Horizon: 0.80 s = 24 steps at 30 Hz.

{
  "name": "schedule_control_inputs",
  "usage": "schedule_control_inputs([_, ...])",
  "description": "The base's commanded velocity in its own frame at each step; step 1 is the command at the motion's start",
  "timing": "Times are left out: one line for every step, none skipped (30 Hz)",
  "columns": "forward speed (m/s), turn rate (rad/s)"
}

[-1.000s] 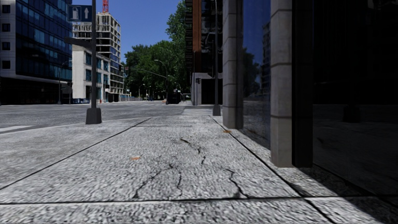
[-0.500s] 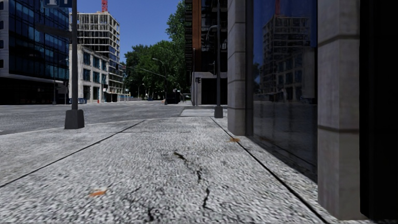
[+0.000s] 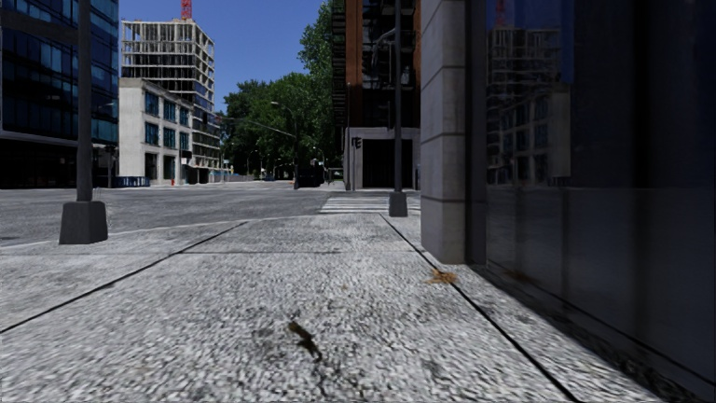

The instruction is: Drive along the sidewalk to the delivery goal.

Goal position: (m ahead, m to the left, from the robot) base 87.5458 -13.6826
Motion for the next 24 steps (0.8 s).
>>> schedule_control_inputs([2.0, 0.0])
schedule_control_inputs([2.0, 0.0])
schedule_control_inputs([2.0, 0.0])
schedule_control_inputs([2.0, 0.0])
schedule_control_inputs([2.0, 0.0])
schedule_control_inputs([2.0, 0.0])
schedule_control_inputs([2.0, 0.0])
schedule_control_inputs([2.0, 0.0])
schedule_control_inputs([2.0, 0.0])
schedule_control_inputs([2.0, 0.0])
schedule_control_inputs([2.0, 0.0])
schedule_control_inputs([2.0, 0.0])
schedule_control_inputs([2.0, 0.0])
schedule_control_inputs([2.0, 0.0])
schedule_control_inputs([2.0, 0.0])
schedule_control_inputs([2.0, 0.0])
schedule_control_inputs([2.0, 0.0])
schedule_control_inputs([2.0, 0.0])
schedule_control_inputs([2.0, 0.0])
schedule_control_inputs([2.0, 0.0])
schedule_control_inputs([2.0, 0.0])
schedule_control_inputs([2.0, 0.0])
schedule_control_inputs([2.0, 0.0])
schedule_control_inputs([2.0, 0.0])
